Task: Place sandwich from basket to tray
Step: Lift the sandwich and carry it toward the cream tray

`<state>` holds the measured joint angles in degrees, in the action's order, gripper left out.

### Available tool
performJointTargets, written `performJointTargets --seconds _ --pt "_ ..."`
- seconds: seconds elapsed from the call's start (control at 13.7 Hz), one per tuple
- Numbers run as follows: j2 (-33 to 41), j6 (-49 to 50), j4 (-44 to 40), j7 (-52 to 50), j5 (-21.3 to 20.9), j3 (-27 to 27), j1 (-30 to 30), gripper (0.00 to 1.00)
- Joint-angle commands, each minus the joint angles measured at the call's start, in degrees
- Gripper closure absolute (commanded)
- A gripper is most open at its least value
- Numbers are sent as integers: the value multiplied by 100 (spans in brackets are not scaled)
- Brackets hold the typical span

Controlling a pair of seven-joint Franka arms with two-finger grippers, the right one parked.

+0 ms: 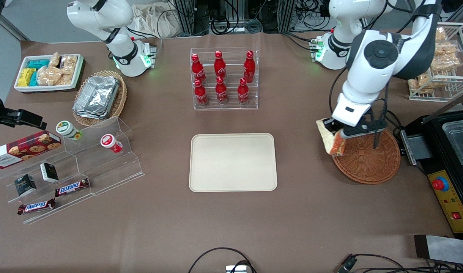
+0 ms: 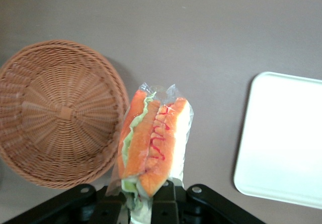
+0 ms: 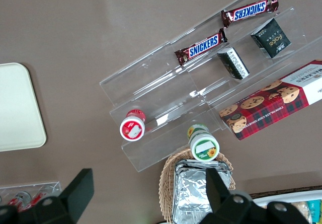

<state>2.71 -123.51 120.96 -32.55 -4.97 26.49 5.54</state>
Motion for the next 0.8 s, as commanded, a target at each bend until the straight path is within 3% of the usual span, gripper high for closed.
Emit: performJointTargets --seconds 0.0,0.29,0.73 --pt "-349 125 -414 118 -4 321 44 99" --pt "-920 125 -898 65 -223 875 35 99" --pt "-1833 134 -1407 -821 -1408 1007 -579 96"
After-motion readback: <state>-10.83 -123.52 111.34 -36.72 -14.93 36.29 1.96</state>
